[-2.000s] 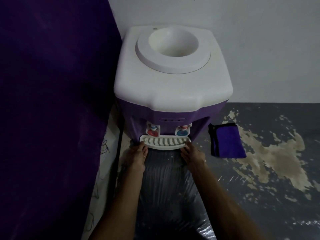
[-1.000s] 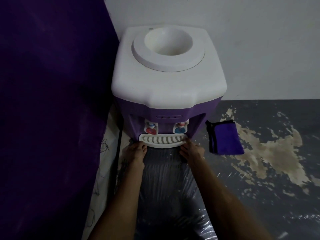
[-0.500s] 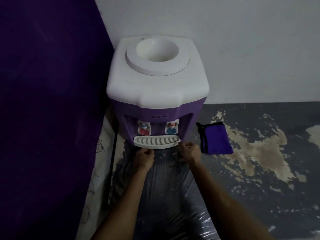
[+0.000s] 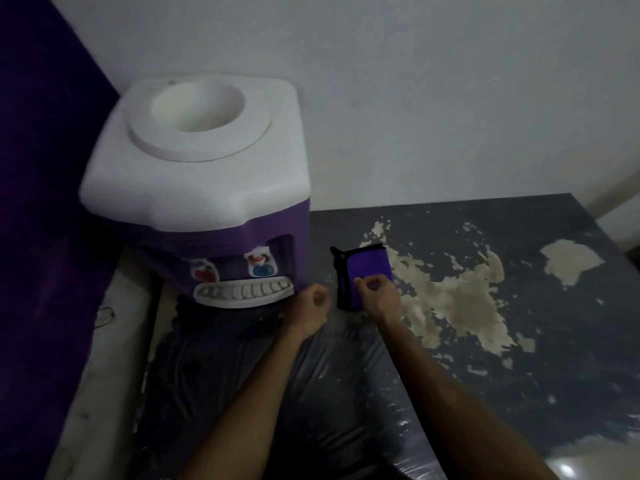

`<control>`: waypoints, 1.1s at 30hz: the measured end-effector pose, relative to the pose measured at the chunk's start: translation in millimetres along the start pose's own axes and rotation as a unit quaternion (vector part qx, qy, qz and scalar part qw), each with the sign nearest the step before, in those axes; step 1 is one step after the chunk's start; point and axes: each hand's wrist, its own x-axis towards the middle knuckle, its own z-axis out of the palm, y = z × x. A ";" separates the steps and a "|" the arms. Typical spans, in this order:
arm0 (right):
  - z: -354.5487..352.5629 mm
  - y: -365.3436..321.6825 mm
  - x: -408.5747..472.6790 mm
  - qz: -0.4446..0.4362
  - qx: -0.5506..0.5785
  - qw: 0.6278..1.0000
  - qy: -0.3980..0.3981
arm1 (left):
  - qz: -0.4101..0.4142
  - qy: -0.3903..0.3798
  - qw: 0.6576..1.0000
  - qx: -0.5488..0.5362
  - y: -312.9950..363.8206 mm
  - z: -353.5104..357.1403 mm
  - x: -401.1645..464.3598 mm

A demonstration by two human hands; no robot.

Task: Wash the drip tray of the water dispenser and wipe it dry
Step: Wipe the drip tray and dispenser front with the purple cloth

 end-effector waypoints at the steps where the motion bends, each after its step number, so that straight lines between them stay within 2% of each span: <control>1: -6.6 4.6 6.3 -0.009 -0.013 1.000 0.000 | 0.003 0.004 1.000 0.007 6.2 6.8 3.4; 6: -31.8 22.8 34.5 -0.027 -0.084 0.996 -0.009 | 0.020 -0.009 0.998 0.054 28.2 36.5 20.4; 13: -35.1 24.3 65.0 -0.029 -0.097 0.995 -0.027 | -0.008 0.011 0.996 0.092 40.8 60.9 52.6; 20: -31.1 22.8 86.0 0.004 -0.053 0.997 -0.052 | -0.079 0.066 0.994 -0.022 48.8 73.7 79.0; 24: -33.1 21.8 94.0 -0.019 -0.056 0.995 -0.084 | -0.102 0.064 0.992 -0.048 49.5 76.9 83.9; 28: -39.4 23.4 91.2 -0.047 0.000 0.994 -0.094 | -0.109 0.066 0.989 -0.078 47.7 76.4 83.5; 33: -45.4 15.5 76.1 -0.081 0.065 0.988 -0.118 | -0.099 0.047 0.980 -0.167 41.2 62.0 68.5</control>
